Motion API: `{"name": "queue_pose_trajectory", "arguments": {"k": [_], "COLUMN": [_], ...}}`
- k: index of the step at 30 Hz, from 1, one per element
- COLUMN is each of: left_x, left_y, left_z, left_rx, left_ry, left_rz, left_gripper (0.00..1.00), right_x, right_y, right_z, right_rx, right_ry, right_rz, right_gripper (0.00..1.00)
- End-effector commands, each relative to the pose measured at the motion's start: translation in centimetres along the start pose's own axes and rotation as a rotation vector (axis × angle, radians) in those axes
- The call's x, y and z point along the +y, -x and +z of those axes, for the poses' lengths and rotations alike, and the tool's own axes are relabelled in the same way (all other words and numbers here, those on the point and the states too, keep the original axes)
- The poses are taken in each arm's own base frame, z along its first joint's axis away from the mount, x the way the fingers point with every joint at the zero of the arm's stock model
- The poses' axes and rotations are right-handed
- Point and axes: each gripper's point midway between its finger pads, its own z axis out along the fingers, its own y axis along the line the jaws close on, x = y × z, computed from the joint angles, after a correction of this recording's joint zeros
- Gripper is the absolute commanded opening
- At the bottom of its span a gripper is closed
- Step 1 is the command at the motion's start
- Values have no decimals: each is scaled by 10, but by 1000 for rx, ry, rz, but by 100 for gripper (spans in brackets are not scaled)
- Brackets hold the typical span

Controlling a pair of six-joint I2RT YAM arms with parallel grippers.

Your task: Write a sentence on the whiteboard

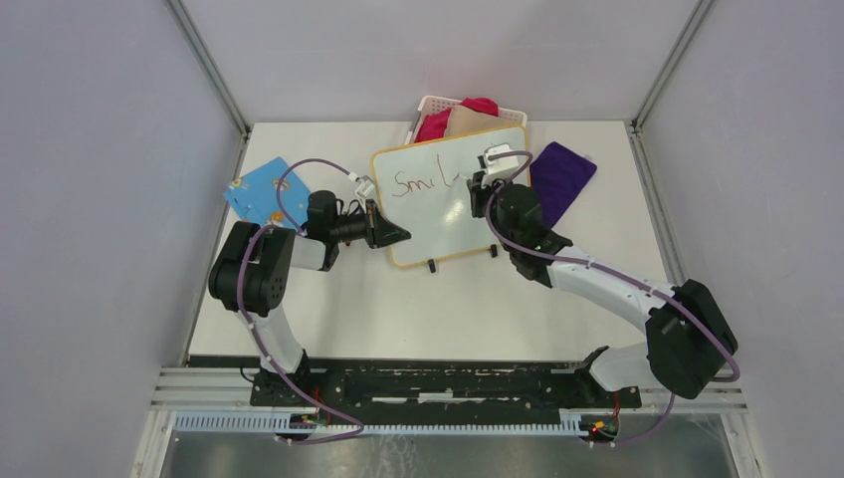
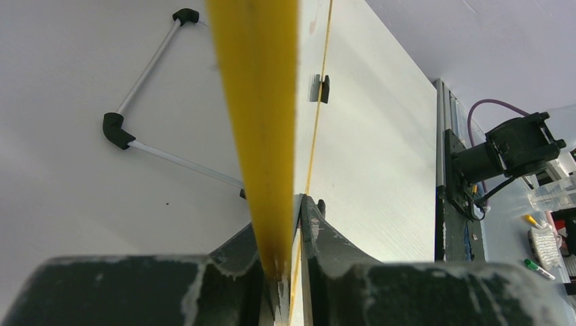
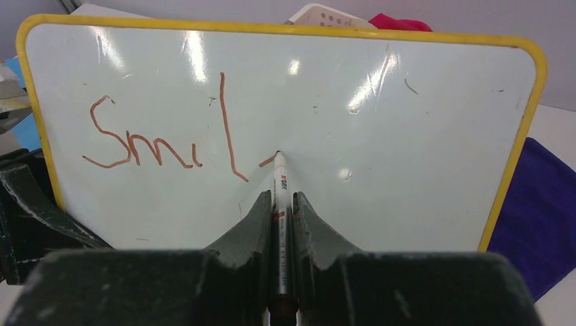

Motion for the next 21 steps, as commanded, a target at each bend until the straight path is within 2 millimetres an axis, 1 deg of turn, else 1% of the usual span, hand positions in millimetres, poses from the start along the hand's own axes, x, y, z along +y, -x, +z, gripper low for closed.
{"name": "queue_pose_trajectory", "arguments": {"k": [1, 6, 12, 18, 21], "left_x": [14, 14, 14, 15, 15], "left_y": [-18, -19, -20, -19, -20], "left_z": [3, 3, 3, 3, 3], "left_rx": [43, 50, 54, 54, 56], "left_ry": [72, 73, 74, 74, 75], "left_rz": [-12, -11, -13, -11, -14], "left_gripper": [2, 2, 2, 2, 2], "right_x": [-7, -4, 6, 13, 13], "right_y": [34, 35, 34, 24, 19], "right_z": [8, 11, 12, 12, 10], "right_rx": [-75, -76, -73, -52, -41], "right_ry": [-31, -18, 32, 68, 70], "right_rz": [29, 30, 29, 39, 43], "right_gripper": [0, 0, 0, 0, 0]}}
